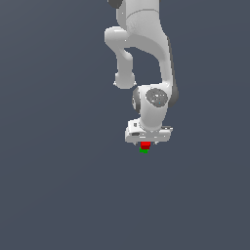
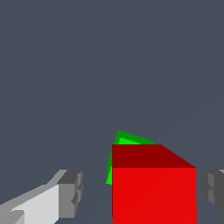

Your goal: Stack the red cube on top of the green cube.

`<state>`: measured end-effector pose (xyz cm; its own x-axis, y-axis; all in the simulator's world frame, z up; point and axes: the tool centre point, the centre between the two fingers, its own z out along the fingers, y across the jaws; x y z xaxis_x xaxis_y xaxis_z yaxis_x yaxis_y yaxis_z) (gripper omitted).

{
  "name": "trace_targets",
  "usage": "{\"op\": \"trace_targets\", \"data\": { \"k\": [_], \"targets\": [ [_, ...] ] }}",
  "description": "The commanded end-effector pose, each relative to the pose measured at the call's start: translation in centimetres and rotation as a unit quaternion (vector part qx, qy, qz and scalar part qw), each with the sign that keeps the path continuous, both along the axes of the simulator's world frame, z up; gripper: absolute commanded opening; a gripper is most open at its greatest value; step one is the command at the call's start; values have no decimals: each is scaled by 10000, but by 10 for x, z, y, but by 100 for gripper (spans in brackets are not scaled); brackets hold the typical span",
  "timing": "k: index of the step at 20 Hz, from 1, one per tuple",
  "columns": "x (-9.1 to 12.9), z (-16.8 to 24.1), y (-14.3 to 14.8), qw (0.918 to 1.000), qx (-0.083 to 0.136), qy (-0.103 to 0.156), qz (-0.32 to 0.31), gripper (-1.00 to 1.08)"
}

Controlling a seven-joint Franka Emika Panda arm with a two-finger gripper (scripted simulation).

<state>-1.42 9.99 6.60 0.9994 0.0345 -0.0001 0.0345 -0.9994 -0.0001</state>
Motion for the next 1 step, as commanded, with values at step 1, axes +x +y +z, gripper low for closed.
{"op": "trace_targets", "data": {
  "k": [1],
  "targets": [
    [0,0,0,10000,0,0,0,100]
  ]
}}
